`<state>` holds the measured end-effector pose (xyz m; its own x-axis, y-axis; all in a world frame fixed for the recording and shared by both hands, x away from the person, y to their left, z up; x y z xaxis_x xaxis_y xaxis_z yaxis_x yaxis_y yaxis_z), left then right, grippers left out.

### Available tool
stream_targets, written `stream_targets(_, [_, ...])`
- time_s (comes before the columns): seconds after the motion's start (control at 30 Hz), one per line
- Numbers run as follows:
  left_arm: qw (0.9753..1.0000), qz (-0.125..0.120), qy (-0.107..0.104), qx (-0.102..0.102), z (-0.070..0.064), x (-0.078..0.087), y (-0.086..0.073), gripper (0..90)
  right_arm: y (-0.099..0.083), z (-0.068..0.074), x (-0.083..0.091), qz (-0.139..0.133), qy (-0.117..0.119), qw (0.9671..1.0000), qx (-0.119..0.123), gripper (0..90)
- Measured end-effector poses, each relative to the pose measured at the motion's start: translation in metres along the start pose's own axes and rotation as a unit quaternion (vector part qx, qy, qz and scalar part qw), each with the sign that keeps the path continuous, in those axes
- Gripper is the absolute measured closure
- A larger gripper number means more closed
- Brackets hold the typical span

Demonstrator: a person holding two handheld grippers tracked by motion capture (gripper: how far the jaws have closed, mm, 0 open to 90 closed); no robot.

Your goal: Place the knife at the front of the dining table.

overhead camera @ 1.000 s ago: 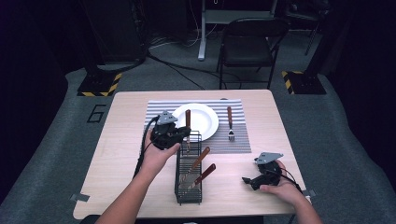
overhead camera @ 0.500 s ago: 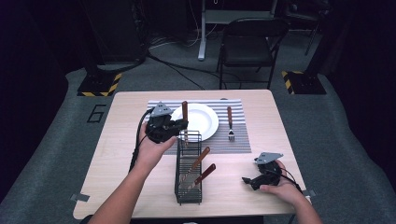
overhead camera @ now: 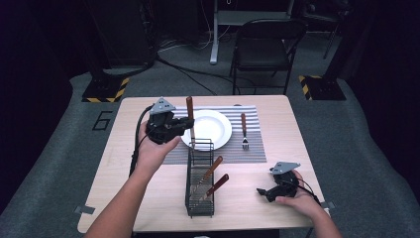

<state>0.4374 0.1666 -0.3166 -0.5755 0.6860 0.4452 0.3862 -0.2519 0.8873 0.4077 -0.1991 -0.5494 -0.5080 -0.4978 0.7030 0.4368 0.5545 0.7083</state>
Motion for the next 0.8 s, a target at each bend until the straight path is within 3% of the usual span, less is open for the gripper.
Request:
stream_targets(0.37, [0.9998,-0.012,0.015,-0.001,0.008,0.019,0.011,80.1,0.000,0.000,0.000,-0.001,0.001,1.0000,0.001,0.0])
stream_targets(0.8, [0.9993,-0.014,0.031,0.017,0.025,0.024,0.002,80.1,0.000,0.000,0.000,-0.001,0.001,1.0000,0.000,0.0])
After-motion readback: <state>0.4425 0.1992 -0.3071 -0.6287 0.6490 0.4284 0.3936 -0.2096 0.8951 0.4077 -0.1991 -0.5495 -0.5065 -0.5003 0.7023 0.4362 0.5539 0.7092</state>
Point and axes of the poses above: each handheld gripper's, and its own axes: x roughly backward along the jaws, y roughly out of its top, z roughly to its left, the point moved 3 cm from there along -x, roughly forward along the jaws, and after that the axes turned 5 degrees about -y, right-handed, at the moved point
